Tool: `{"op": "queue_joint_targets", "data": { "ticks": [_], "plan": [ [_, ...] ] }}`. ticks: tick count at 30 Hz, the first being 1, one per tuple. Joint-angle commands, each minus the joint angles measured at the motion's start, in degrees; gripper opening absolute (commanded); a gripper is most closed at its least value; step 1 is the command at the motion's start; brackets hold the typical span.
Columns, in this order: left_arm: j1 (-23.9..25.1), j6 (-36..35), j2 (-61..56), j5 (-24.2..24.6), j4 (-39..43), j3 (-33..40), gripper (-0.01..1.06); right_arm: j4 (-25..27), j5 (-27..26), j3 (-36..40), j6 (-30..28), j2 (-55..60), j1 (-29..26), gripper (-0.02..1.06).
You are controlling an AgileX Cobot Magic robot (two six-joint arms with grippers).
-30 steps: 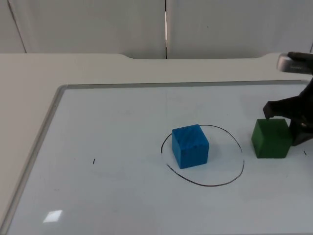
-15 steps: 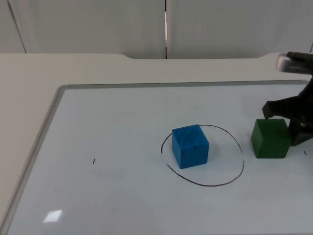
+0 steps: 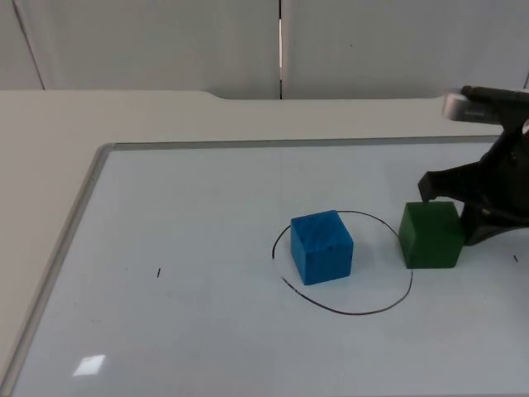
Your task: Push the two cubes into the marked area.
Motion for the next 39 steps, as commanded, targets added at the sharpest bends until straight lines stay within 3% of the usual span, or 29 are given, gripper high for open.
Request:
{"op": "queue_joint_targets", "data": {
  "ticks": [1,14,20,26,39],
  "plan": [
    [0.0,-0.4,-0.3,-0.6,0.1,0.3,0.00,0.2,-1.1,-0.3,-0.1,0.0,1.1,0.00],
    [0.0,-0.4,-0.3,-0.6,0.1,0.3,0.00,0.3,-1.4,-0.3,-0.1,0.0,1.1,0.00],
    [0.0,-0.4,-0.3,-0.6,0.1,0.3,0.00,0.4,-5.0,-0.3,-0.1,0.7,1.1,0.00],
    [0.0,-0.4,-0.3,-0.6,0.1,0.3,0.00,1.5,-5.1,-0.3,-0.1,2.3,1.1,0.00],
    [0.0,-0.4,-0.3,-0.6,0.1,0.3,0.00,1.5,-9.3,-0.3,0.3,2.8,5.7,0.00]
  ]
}}
